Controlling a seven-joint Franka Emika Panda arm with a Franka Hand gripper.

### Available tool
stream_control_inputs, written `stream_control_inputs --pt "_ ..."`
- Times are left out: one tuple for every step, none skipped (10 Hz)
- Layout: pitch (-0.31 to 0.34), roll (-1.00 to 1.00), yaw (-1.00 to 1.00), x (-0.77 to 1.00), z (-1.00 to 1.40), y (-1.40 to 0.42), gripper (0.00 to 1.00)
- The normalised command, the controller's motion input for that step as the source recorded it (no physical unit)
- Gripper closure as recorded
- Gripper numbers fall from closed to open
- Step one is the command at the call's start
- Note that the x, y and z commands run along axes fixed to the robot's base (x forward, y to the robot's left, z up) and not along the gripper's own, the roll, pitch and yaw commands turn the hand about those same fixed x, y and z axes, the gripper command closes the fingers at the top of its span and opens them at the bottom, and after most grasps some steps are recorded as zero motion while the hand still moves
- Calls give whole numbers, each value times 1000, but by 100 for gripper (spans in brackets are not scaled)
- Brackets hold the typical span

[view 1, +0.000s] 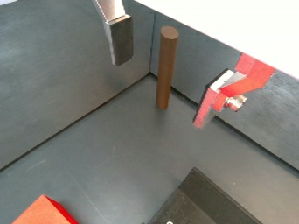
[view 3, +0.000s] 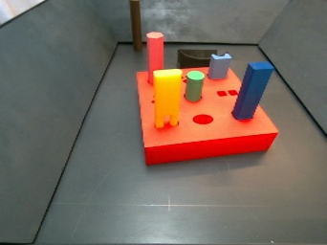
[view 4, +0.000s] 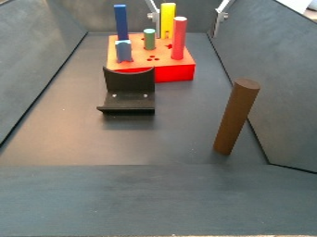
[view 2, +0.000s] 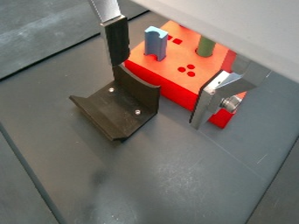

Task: Pick up the oval object. Move up. Move to above the board. Insert the oval object.
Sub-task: Pick up the oval object.

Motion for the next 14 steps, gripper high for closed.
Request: stream_control_inputs --pt "-77 0 -189 -760 -86 266 0" --pt "0 0 0 -677 -83 460 0" --pt "-83 -87 211 -597 -31 717 0" --pt "-17 -51 277 -440 -31 740 0" --pt "-63 -60 329 -480 -89 749 0" --pt "-100 -119 337 -377 -60 740 0" --pt "-111 -149 360 -106 -37 540 0" --pt "-116 -170 283 -34 -91 437 0" --pt "-120 -137 237 -57 -160 371 0" --pt "-111 -64 117 -103 -271 240 0" --pt "-130 -3 103 -183 -414 183 0" --pt "-140 -54 91 -131 -331 174 0" --pt "-123 -53 71 -60 -340 134 0" --pt "-160 -87 63 0 -417 26 0"
